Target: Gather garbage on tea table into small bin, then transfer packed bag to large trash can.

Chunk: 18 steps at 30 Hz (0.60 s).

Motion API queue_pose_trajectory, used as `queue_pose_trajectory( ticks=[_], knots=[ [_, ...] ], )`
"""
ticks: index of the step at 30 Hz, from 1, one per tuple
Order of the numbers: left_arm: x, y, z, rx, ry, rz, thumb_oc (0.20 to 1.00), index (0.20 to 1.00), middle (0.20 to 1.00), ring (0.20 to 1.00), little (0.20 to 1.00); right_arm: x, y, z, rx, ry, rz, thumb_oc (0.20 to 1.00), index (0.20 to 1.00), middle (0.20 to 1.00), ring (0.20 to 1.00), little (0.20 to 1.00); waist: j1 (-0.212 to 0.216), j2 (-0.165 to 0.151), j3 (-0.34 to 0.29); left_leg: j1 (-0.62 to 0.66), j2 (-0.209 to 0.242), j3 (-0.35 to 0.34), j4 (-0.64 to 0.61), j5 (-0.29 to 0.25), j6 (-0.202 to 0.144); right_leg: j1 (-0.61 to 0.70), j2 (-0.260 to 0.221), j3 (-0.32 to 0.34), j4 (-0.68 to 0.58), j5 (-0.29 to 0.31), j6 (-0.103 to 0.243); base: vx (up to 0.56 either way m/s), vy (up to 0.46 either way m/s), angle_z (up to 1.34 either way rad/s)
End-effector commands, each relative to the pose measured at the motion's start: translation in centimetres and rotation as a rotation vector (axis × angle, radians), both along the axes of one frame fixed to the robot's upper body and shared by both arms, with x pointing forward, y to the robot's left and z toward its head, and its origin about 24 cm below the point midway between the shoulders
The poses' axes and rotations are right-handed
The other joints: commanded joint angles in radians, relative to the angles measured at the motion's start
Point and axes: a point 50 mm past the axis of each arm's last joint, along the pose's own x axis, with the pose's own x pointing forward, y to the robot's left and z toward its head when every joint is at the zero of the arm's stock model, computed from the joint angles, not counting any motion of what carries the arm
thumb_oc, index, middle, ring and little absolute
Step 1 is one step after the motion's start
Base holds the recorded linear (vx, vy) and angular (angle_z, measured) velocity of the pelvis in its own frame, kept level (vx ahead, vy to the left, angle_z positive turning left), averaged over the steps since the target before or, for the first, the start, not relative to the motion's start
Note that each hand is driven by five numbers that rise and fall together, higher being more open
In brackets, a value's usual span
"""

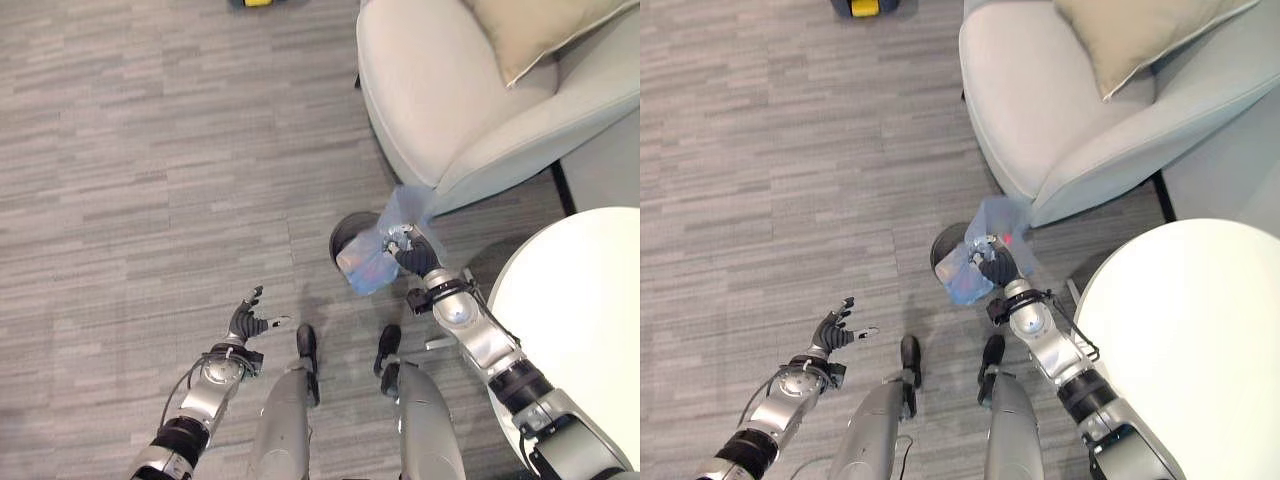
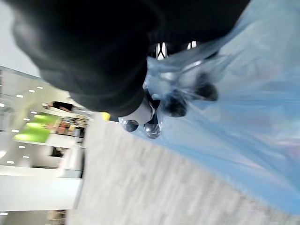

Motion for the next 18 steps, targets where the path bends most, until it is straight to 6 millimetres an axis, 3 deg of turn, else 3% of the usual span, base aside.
queue_pose_trajectory(
  ticks=[1,3,4,8,13,15,16,17,18],
  knots=[
    [-0.5,1.0,1.2,0.002,-0.071,0.010,1.000,1.000,1.000,1.000,1.000,-0.3,1.0,4.4,0.142,-0.181,0.091,0.200,0.200,0.200,0.200,0.200,-0.002,-0.037,-0.020,0.089,0.001,-0.020,-0.020,-0.109,-0.035,0.100,-0.022,0.005,-0.130,0.014,0.104,0.05,0.059,-0.09],
    [-1.0,1.2,0.9,-0.032,-0.067,0.042,1.000,1.000,1.000,1.000,1.000,-0.9,0.8,3.6,0.169,-0.152,0.090,0.200,0.200,0.200,0.200,0.200,-0.007,-0.051,-0.053,0.158,-0.004,-0.003,-0.060,-0.109,-0.034,0.161,-0.018,0.011,-0.177,0.033,0.119,0.08,0.142,-0.19],
    [-1.9,1.7,0.7,-0.036,-0.055,0.057,1.000,1.000,1.000,1.000,1.000,-1.7,0.2,2.7,0.185,-0.115,0.088,0.200,0.200,0.200,0.200,0.200,-0.013,-0.063,-0.097,0.237,-0.019,0.021,-0.125,-0.107,-0.028,0.223,-0.005,0.021,-0.237,0.057,0.137,0.10,0.210,-0.28],
    [-2.0,2.0,1.3,-0.013,-0.076,0.038,1.000,1.000,1.000,1.000,1.000,-2.1,1.1,3.0,0.212,-0.128,0.129,0.200,0.200,0.200,0.200,0.200,-0.014,-0.064,-0.104,0.287,-0.024,0.046,-0.190,-0.073,-0.008,0.192,-0.011,0.059,-0.193,0.128,0.176,-0.07,0.113,-0.31],
    [-1.4,1.6,2.4,-0.001,-0.117,-0.015,1.000,1.000,1.000,1.000,1.000,-2.1,0.8,3.9,0.211,-0.174,0.124,0.200,0.200,0.200,0.200,0.200,0.010,-0.044,-0.105,0.246,-0.009,0.028,-0.163,-0.040,0.013,0.240,0.049,0.152,0.008,-0.028,0.147,-0.20,0.011,-0.13],
    [-1.4,1.6,2.7,0.000,-0.126,-0.023,1.000,1.000,1.000,1.000,1.000,-2.1,0.4,4.2,0.205,-0.188,0.114,0.200,0.200,0.200,0.200,0.200,0.028,-0.038,-0.119,0.211,-0.002,0.017,-0.143,-0.027,0.015,0.256,0.079,0.187,0.077,-0.061,0.136,-0.16,-0.082,0.31],
    [-1.4,1.6,2.7,0.000,-0.126,-0.023,1.000,1.000,1.000,1.000,1.000,-2.1,0.4,4.2,0.205,-0.188,0.114,0.200,0.200,0.200,0.200,0.200,0.028,-0.038,-0.120,0.210,-0.001,0.017,-0.143,-0.027,0.015,0.255,0.079,0.187,0.076,-0.061,0.136,-0.21,-0.172,0.09],
    [-1.3,1.3,3.2,0.008,-0.148,-0.051,1.000,1.000,1.000,1.000,1.000,-2.1,0.3,4.3,0.201,-0.191,0.114,0.200,0.200,0.200,0.200,0.200,0.056,-0.051,-0.121,0.169,-0.004,0.000,-0.128,-0.008,0.004,0.315,0.097,0.202,0.000,-0.124,0.109,-0.25,-0.250,0.10],
    [-1.1,1.1,3.5,0.011,-0.160,-0.059,1.000,1.000,1.000,1.000,1.000,-2.0,0.4,4.4,0.211,-0.193,0.112,0.200,0.200,0.200,0.200,0.200,0.064,-0.055,-0.120,0.124,0.000,-0.015,-0.117,0.027,-0.012,0.344,0.119,0.205,-0.081,-0.148,0.087,-0.32,-0.321,0.21]
  ],
)
